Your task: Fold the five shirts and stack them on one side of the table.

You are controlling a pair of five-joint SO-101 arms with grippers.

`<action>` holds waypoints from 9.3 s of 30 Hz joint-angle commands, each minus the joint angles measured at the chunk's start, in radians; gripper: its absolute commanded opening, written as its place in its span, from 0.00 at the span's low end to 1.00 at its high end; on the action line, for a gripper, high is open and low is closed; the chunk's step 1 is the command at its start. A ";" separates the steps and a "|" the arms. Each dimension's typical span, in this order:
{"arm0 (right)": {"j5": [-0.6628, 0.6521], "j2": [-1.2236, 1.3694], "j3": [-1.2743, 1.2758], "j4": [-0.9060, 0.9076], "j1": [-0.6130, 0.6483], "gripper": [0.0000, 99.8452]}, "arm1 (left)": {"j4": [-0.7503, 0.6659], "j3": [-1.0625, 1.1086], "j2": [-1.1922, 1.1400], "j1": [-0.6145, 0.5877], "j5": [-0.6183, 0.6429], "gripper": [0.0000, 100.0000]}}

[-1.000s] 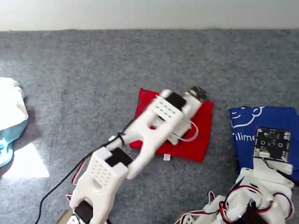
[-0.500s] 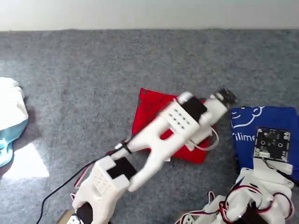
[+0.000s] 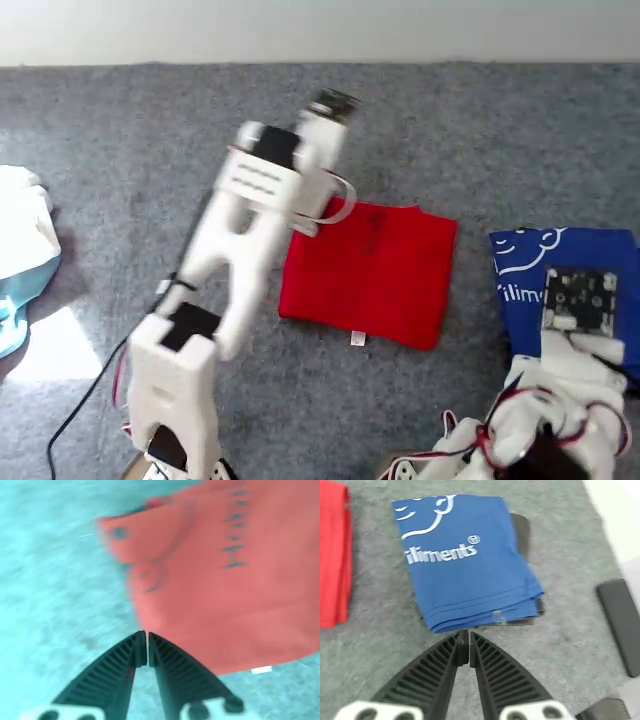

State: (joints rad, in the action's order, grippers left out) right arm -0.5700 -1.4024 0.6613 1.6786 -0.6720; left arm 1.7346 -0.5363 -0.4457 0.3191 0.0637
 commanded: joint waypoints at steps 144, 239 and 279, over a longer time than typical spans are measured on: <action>0.295 1.977 -1.312 0.117 0.780 0.01 | 0.018 0.627 0.962 -0.861 -0.158 0.01; -0.066 1.883 -1.237 -0.484 0.823 0.27 | 0.017 0.679 0.953 -0.859 -0.160 0.01; 1.290 2.223 -1.269 -0.263 0.911 0.49 | 0.018 0.702 0.961 -0.861 -0.160 0.01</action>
State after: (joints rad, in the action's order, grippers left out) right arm 0.7096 0.7810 -0.5769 1.4592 0.2516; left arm 1.7423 0.1695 0.4933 -0.5386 -0.0867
